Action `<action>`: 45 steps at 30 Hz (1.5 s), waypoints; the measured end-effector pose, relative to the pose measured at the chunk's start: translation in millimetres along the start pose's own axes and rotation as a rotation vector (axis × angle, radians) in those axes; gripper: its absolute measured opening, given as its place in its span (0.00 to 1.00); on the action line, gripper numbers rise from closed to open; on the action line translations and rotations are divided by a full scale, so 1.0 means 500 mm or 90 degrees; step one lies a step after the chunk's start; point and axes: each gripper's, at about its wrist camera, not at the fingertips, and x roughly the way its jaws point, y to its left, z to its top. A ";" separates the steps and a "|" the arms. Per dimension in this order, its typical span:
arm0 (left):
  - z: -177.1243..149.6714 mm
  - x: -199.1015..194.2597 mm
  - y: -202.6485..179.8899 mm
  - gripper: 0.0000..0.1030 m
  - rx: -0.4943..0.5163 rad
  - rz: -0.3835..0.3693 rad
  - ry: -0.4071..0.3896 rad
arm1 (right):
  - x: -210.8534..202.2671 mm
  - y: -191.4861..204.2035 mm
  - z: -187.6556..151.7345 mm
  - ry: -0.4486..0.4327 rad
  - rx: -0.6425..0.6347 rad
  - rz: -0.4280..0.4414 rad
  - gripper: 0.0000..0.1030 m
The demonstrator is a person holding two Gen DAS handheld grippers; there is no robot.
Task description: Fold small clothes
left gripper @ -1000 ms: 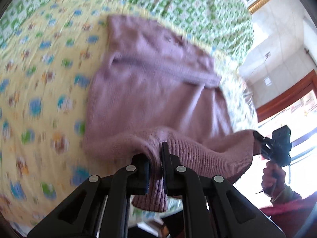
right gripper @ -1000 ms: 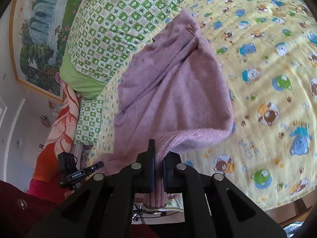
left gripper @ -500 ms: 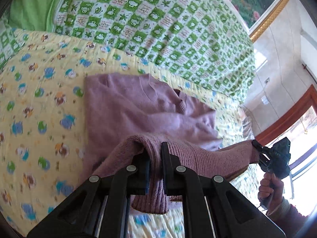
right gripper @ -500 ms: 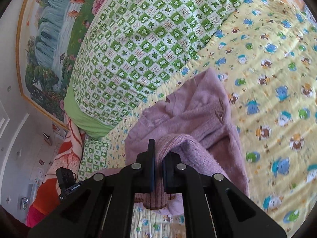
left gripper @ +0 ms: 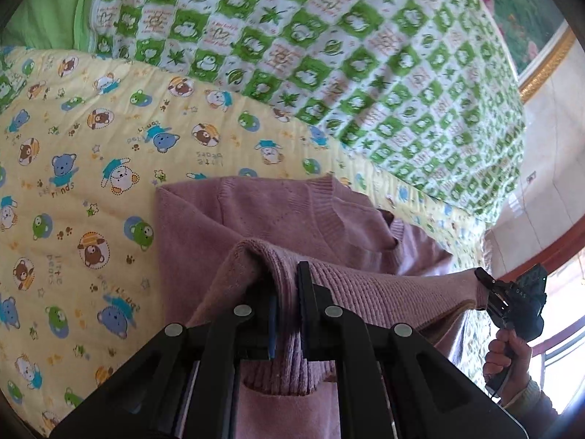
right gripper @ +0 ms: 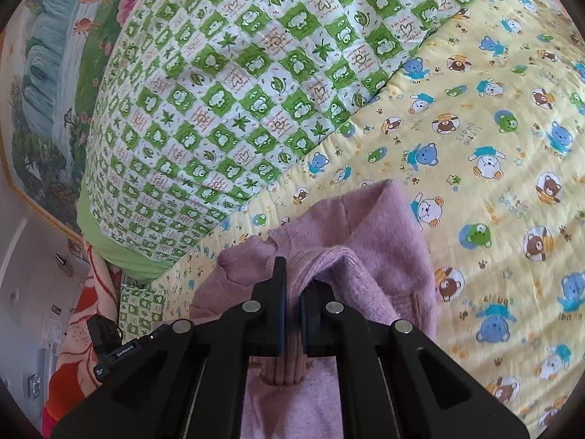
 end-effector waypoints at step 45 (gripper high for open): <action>-0.122 0.130 -0.124 0.56 0.179 -0.030 0.150 | 0.127 0.092 -0.145 0.228 -0.267 -0.003 0.54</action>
